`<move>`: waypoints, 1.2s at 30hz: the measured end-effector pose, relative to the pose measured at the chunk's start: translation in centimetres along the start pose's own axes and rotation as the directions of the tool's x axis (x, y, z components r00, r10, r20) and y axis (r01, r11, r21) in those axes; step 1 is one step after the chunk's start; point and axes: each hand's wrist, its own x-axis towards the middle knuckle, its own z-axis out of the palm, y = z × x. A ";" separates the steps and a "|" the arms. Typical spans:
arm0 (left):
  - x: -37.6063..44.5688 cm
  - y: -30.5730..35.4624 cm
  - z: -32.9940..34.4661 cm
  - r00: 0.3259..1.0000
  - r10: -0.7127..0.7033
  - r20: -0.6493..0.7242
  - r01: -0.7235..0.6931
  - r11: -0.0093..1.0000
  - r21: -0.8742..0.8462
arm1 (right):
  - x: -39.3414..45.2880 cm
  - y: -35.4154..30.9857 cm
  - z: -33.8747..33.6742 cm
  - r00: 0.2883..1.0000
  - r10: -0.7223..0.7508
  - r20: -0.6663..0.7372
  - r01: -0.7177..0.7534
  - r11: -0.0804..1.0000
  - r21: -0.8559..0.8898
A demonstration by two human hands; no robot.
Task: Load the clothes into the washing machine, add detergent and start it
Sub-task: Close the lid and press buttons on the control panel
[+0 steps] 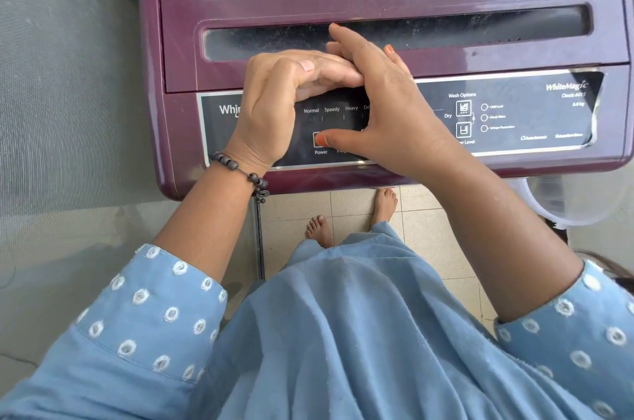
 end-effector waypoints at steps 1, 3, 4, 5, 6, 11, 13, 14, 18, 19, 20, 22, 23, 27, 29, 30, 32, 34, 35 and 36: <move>-0.1 -0.1 0.0 0.999 -0.035 -0.006 0.034 0.999 -0.014 | 0.0 0.0 0.0 1.000 0.002 0.001 -0.002 1.000 0.001; 0.0 0.2 0.1 0.995 -0.099 0.004 0.099 0.995 -0.018 | 0.0 -0.1 0.0 1.000 0.008 0.003 -0.008 1.000 0.002; -0.2 0.6 0.2 0.996 -0.088 -0.001 0.088 0.996 0.005 | 0.0 -0.2 0.0 1.000 0.011 0.004 -0.011 1.000 0.002; -0.4 0.9 0.4 0.997 -0.078 0.010 0.078 0.997 0.003 | 0.0 -0.2 -0.1 1.000 0.014 0.005 -0.014 1.000 0.000; -0.4 1.1 0.5 0.996 -0.085 0.016 0.085 0.996 -0.014 | 0.1 -0.3 -0.1 1.000 0.016 0.006 -0.016 1.000 -0.003; -0.4 1.2 0.6 0.995 -0.101 0.018 0.101 0.994 -0.037 | 0.2 -0.6 0.0 0.999 0.034 0.009 -0.034 0.999 -0.034; -0.3 1.1 0.6 0.995 -0.094 0.016 0.095 0.995 -0.020 | 0.3 -0.6 -0.1 0.999 0.037 0.009 -0.037 0.998 -0.044; -0.1 0.9 0.5 0.995 -0.103 0.009 0.103 0.995 -0.017 | 0.3 -0.7 -0.1 0.999 0.038 0.009 -0.038 0.998 -0.047; 0.1 -0.5 -0.1 0.992 -0.122 -0.032 0.123 0.992 0.030 | 0.3 -0.6 -0.1 0.999 0.034 0.015 -0.034 0.999 -0.041; 0.1 -0.5 -0.1 0.992 -0.121 -0.034 0.123 0.992 0.041 | 0.3 -0.6 -0.2 0.999 0.034 0.018 -0.033 0.999 -0.037; 0.0 -0.4 -0.1 0.993 -0.115 -0.038 0.116 0.992 0.047 | 0.2 -0.6 -0.2 0.999 0.033 0.021 -0.033 0.999 -0.031; -0.2 0.3 0.3 0.994 -0.105 -0.042 0.105 0.994 0.017 | 0.2 -0.6 -0.3 0.999 0.032 0.025 -0.032 0.999 -0.018; -0.2 0.6 0.5 0.994 -0.098 -0.043 0.098 0.995 0.000 | 0.2 -0.6 -0.3 0.999 0.031 0.027 -0.031 0.999 -0.013; -0.5 1.0 0.7 0.994 -0.095 -0.056 0.094 0.995 -0.022 | 0.2 -0.6 -0.3 0.999 0.026 0.032 -0.026 1.000 -0.012; -0.6 1.1 0.7 0.994 -0.086 -0.067 0.086 0.996 -0.011 | 0.1 -0.6 -0.3 0.999 0.024 0.033 -0.023 1.000 -0.012; -0.6 1.0 0.7 0.994 -0.087 -0.071 0.087 0.996 -0.012 | 0.1 -0.5 -0.3 0.999 0.024 0.033 -0.023 1.000 -0.014; -0.7 1.2 0.9 0.994 -0.083 -0.070 0.082 0.996 -0.020 | 0.1 -0.5 -0.3 0.999 0.024 0.034 -0.023 1.000 -0.017; -0.7 1.3 0.9 0.994 -0.083 -0.076 0.082 0.997 -0.015 | 0.0 -0.6 -0.3 0.999 0.022 0.038 -0.021 1.000 -0.020; -0.7 1.2 0.8 0.993 -0.085 -0.082 0.085 0.996 -0.005 | 0.0 -0.6 -0.3 0.999 0.022 0.041 -0.021 1.000 -0.021; -0.6 1.0 0.8 0.993 -0.082 -0.084 0.083 0.997 0.009 | 0.0 -0.6 -0.4 0.999 0.021 0.044 -0.020 1.000 -0.019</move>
